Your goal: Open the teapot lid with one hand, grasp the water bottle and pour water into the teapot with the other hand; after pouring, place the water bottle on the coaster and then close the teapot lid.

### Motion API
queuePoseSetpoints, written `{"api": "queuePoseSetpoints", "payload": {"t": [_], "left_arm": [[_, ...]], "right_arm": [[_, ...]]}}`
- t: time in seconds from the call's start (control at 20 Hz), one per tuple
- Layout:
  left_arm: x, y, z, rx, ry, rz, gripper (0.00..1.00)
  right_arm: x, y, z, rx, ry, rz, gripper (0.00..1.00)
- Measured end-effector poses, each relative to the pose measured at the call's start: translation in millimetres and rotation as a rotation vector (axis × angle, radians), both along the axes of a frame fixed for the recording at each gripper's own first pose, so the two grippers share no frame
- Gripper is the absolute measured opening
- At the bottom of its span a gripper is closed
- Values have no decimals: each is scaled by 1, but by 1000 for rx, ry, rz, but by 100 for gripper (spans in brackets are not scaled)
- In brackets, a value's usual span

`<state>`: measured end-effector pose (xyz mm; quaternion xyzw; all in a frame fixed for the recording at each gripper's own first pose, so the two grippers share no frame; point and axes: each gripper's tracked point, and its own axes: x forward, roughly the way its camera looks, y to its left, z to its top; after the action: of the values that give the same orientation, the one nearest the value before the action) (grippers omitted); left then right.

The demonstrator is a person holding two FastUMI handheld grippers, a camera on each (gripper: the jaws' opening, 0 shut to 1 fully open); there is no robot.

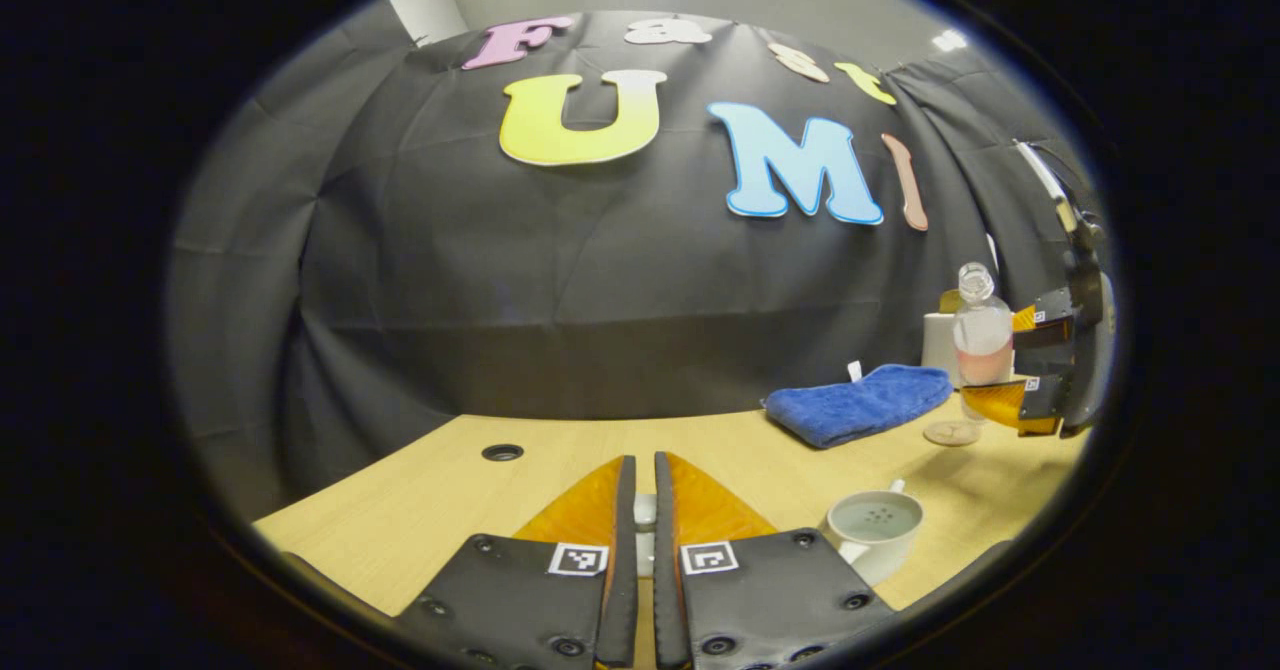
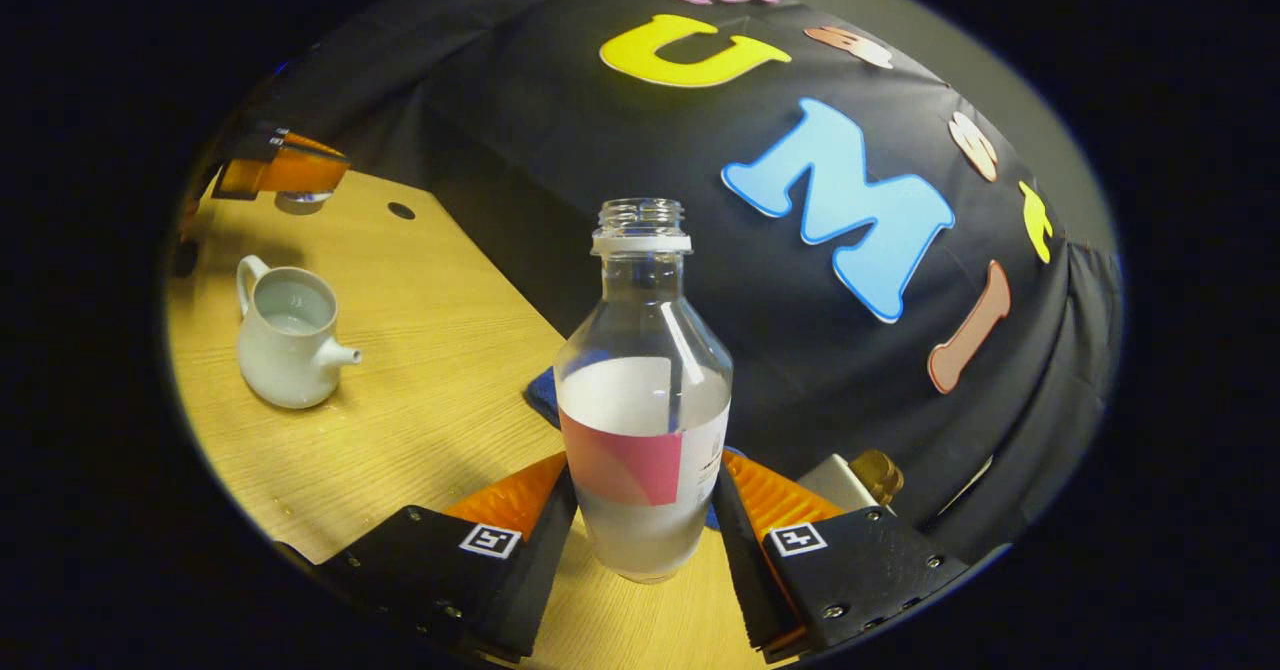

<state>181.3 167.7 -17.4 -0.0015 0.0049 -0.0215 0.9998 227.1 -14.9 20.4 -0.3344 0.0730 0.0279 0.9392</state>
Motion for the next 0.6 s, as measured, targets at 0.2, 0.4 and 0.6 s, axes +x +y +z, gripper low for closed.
{"api": "queuePoseSetpoints", "payload": {"t": [0.2, 0.4, 0.6], "left_arm": [[1, 0, 1, 0, 0, 1, 12], [1, 0, 1, 1, -1, 0, 13], [1, -1, 1, 1, -2, 0, 15]], "right_arm": [[13, -25, -2, 229, 19, -64, 75], [28, -40, -3, 441, 18, -101, 75], [43, -52, -16, 551, 40, -152, 75]]}}
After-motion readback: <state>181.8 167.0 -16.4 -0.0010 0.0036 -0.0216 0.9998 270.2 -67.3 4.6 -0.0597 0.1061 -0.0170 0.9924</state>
